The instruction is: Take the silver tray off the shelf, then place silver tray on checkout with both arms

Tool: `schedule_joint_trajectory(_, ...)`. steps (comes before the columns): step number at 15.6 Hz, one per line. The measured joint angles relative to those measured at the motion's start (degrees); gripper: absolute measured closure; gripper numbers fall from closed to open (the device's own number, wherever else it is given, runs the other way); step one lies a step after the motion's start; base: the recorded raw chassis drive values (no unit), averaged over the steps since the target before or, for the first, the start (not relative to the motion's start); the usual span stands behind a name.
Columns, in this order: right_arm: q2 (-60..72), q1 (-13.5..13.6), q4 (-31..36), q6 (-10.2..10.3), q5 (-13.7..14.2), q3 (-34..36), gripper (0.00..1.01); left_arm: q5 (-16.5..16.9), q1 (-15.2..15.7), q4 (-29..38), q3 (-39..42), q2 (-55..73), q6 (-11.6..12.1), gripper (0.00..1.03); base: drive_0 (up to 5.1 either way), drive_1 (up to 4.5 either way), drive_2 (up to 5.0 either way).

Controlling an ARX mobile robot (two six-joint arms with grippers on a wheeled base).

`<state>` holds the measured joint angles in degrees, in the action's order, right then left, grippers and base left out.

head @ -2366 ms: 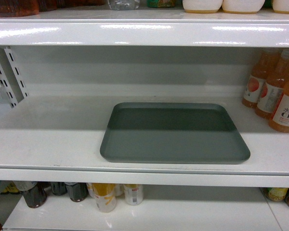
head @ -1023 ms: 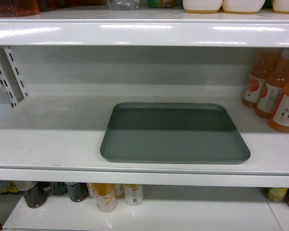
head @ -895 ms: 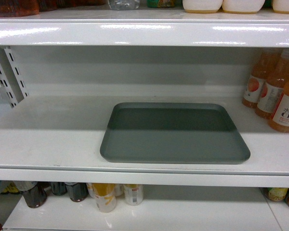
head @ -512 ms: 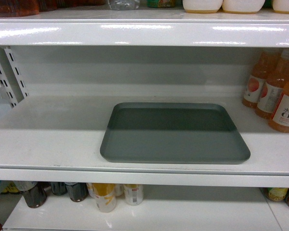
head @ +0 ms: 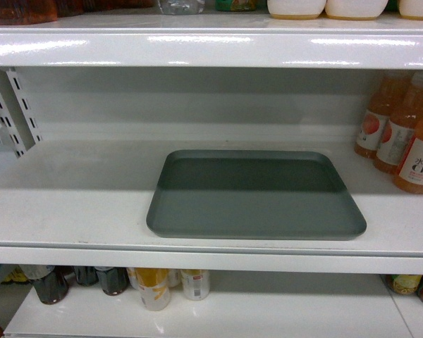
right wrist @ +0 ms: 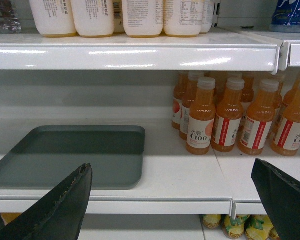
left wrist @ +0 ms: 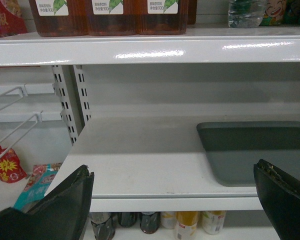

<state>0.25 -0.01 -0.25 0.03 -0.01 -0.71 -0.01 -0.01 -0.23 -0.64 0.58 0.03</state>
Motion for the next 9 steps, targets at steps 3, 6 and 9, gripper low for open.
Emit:
schedule_joint_trajectory(3,0.0,0.0,0.0,0.0,0.0,0.0,0.03,0.0,0.0,0.0,0.0,0.0,0.0,0.05,0.0,0.0,0.0)
schedule_joint_trajectory(6,0.2,0.1,-1.1,-0.2,0.1,-0.2,0.03,-0.2,0.0,-0.3,0.0,0.0,0.0,0.05,0.0,0.0,0.0)
schedule_joint_trajectory(9,24.6,5.8,1.4,-1.5,0.3,-5.6,0.03,-8.8,-3.2,-1.9,-8.6,29.6,-0.2,0.05,0.0,0.0,0.0)
